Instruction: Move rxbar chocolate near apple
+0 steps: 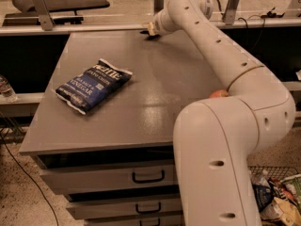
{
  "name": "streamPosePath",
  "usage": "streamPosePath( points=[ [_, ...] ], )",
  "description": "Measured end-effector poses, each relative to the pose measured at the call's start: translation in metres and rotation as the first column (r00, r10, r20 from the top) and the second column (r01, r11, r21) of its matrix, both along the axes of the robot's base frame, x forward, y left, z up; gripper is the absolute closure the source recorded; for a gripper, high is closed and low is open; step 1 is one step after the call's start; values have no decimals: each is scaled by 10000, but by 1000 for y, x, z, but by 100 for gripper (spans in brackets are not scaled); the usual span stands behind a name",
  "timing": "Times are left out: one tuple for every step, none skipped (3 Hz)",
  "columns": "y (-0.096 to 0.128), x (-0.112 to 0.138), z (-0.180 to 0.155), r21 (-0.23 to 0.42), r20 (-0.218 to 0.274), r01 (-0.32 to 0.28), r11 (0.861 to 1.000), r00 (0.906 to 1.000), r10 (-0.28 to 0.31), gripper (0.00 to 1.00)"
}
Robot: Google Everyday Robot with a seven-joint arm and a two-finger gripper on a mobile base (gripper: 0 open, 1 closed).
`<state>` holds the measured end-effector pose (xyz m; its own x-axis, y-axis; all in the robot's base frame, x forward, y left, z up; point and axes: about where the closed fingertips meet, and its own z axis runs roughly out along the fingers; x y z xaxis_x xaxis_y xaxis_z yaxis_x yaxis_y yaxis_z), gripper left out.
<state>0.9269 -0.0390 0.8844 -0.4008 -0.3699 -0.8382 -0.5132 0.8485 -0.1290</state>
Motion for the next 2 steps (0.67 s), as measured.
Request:
streamPosePath(
  points=[
    [16,-15,35,-471,737,-830,9954,9935,863,100],
    [22,-36,52,-1065,996,-1552,9821,9811,1658,100]
  ],
)
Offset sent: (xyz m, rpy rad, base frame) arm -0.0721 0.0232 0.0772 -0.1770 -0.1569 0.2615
